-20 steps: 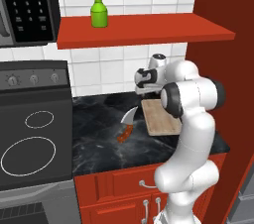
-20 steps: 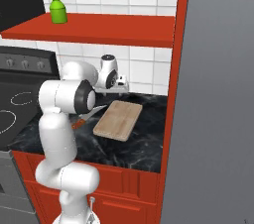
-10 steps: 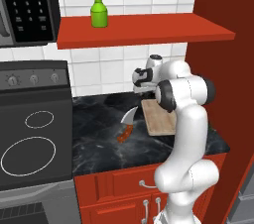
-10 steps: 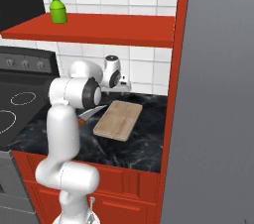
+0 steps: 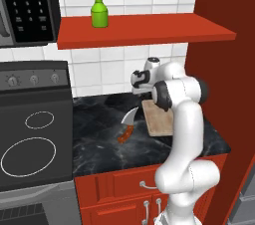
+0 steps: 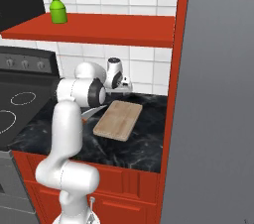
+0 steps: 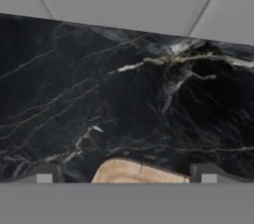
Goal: Move the cutting board and knife to the sink. Then move spray from the shelves to the counter.
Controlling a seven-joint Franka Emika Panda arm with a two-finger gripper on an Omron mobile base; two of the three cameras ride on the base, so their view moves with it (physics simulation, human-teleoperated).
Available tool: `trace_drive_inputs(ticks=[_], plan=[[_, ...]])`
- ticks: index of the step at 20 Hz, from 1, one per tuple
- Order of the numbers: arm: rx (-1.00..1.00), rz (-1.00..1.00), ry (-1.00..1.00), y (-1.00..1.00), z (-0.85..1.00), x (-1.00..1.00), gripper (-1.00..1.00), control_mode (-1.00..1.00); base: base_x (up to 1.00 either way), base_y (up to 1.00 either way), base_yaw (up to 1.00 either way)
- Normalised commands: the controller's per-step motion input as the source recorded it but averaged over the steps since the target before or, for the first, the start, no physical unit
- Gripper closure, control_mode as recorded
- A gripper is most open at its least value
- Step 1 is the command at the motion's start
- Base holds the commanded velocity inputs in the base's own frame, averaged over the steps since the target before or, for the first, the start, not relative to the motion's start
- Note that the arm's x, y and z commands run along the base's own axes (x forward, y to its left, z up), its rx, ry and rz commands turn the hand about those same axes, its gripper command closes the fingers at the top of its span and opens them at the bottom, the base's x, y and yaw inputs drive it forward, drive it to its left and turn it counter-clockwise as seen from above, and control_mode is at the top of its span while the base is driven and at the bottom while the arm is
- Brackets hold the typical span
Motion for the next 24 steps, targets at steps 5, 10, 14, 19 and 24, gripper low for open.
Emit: trace_drive_inputs(ticks=[5,10,14,19,24], plan=[[0.00,0.00,0.00,0.00,-0.23,0.31,-1.00,-1.00,0.00,0.00,0.00],[0.00,0.00,0.00,0.00,-0.24,0.22,-1.00,-1.00,0.00,0.00,0.00],[0.00,0.00,0.00,0.00,-0.24,0.14,-1.00,-1.00,0.00,0.00,0.00],[0.00,0.00,0.00,0.00,-0.21,0.12,-1.00,-1.00,0.00,0.00,0.00],[0.00,0.00,0.00,0.00,-0.19,0.10,-1.00,-1.00,0.00,0.00,0.00]])
